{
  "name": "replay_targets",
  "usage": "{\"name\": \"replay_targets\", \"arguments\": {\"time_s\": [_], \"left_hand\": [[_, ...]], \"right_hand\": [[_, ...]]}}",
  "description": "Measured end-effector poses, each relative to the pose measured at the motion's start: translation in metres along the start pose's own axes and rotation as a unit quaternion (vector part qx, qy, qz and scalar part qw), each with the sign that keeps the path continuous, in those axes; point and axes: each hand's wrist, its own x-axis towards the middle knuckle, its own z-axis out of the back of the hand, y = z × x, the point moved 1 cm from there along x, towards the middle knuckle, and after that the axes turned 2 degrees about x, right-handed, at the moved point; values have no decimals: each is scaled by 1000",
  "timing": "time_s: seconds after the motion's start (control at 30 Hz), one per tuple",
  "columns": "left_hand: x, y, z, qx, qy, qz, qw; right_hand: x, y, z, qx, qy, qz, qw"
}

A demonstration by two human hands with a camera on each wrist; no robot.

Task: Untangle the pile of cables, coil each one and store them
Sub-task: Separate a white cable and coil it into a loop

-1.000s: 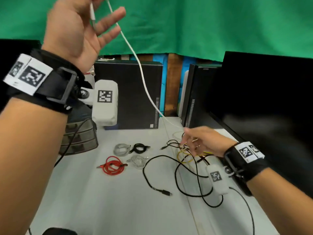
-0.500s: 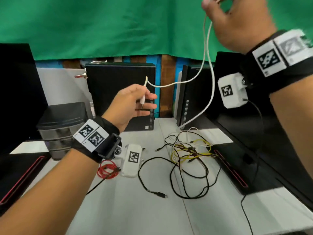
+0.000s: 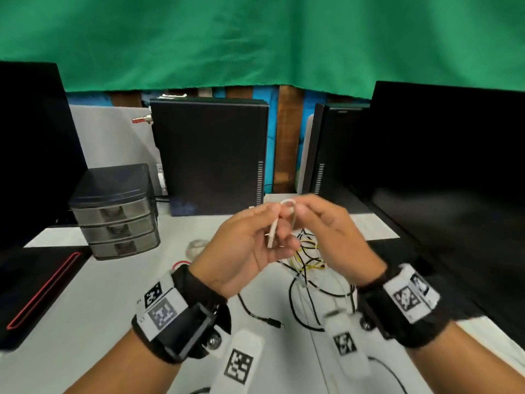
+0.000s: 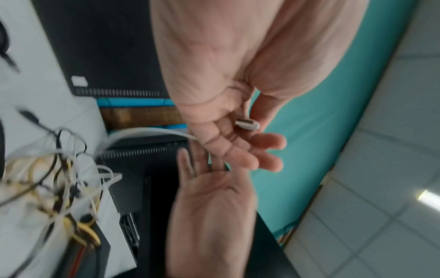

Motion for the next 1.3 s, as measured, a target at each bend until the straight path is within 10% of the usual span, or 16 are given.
{"name": "replay_targets", "arguments": {"time_s": [0.23, 0.33, 0.47, 0.63, 0.9, 1.13, 1.3], "left_hand": [[7, 10, 14, -58, -66, -37, 995], [9, 21, 16, 138, -95, -78, 983], [7, 31, 16, 447, -20, -113, 887], [0, 34, -5, 322, -4, -48, 946], [10, 31, 8, 321, -123, -81, 936], [17, 39, 16, 103, -165, -24, 981], [9, 46, 20, 300, -12, 19, 954]], "right_hand": [[-52, -15, -29, -28, 93, -114, 989], [-65, 2, -20, -87, 173, -92, 977], [-66, 36, 9, -100, 170, -70, 978], [-58, 46, 34, -81, 56, 7, 995], [-60, 47, 17, -91, 99, 19, 991], [-64, 38, 7, -151, 234, -31, 960], [-50, 24, 22, -120, 36, -19, 992]]}}
